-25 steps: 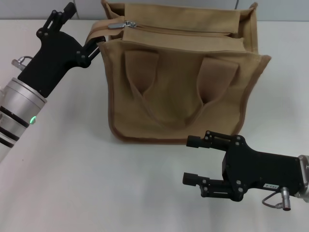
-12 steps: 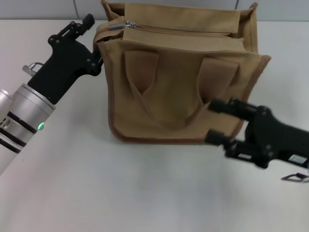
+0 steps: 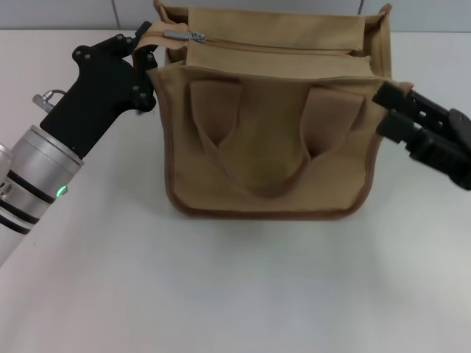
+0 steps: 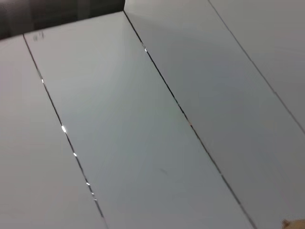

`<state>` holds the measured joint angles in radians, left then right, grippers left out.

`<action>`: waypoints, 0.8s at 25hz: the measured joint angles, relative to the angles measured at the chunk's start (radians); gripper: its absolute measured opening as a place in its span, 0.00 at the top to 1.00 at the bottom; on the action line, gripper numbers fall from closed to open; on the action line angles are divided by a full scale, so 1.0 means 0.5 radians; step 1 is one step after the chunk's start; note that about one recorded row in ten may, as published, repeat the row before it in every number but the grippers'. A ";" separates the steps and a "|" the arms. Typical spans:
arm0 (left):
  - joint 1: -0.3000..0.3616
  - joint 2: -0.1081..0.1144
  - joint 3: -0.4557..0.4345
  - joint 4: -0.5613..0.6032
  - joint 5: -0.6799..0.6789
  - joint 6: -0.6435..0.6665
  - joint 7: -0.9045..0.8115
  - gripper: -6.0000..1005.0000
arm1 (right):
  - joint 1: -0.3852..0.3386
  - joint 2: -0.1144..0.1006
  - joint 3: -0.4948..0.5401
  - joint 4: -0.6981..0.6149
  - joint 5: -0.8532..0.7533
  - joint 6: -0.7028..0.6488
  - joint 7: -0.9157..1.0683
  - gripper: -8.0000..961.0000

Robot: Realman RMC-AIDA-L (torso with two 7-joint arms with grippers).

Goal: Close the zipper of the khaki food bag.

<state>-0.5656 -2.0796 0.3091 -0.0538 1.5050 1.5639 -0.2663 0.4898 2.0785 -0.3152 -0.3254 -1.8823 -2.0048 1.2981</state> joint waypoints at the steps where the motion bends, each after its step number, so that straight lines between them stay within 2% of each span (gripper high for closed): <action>1: 0.001 0.000 0.000 0.000 0.000 0.008 -0.004 0.85 | 0.020 -0.001 0.000 -0.019 0.013 -0.015 0.095 0.23; 4: 0.001 -0.001 -0.001 0.000 0.000 0.011 -0.011 0.97 | 0.092 -0.014 -0.005 -0.096 0.069 -0.054 0.500 0.23; 9: -0.020 -0.001 0.011 -0.030 -0.001 0.015 -0.007 0.97 | 0.281 -0.136 -0.013 -0.111 0.195 -0.081 1.782 0.23; 11: -0.029 -0.001 0.012 -0.038 -0.001 0.015 0.002 0.97 | 0.352 -0.156 -0.007 -0.090 0.226 -0.057 2.255 0.23; 13: -0.038 -0.001 0.013 -0.047 -0.001 0.022 0.005 0.97 | 0.386 -0.133 -0.006 -0.073 0.274 0.022 2.566 0.23; 15: -0.039 -0.001 0.013 -0.047 -0.001 0.044 0.005 0.97 | 0.403 -0.077 -0.012 -0.050 0.325 0.139 2.746 0.23; 18: -0.033 -0.001 0.014 -0.037 0.000 0.108 0.006 0.97 | 0.423 -0.013 -0.006 0.039 0.338 0.344 2.781 0.23; 20: -0.031 -0.001 0.021 -0.036 0.000 0.167 0.006 0.97 | 0.450 -0.001 -0.012 0.118 0.338 0.446 2.743 0.23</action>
<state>-0.5812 -2.0801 0.3195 -0.0719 1.5050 1.6476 -0.2633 0.7149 2.0780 -0.3212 -0.2664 -1.7131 -1.7818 2.6695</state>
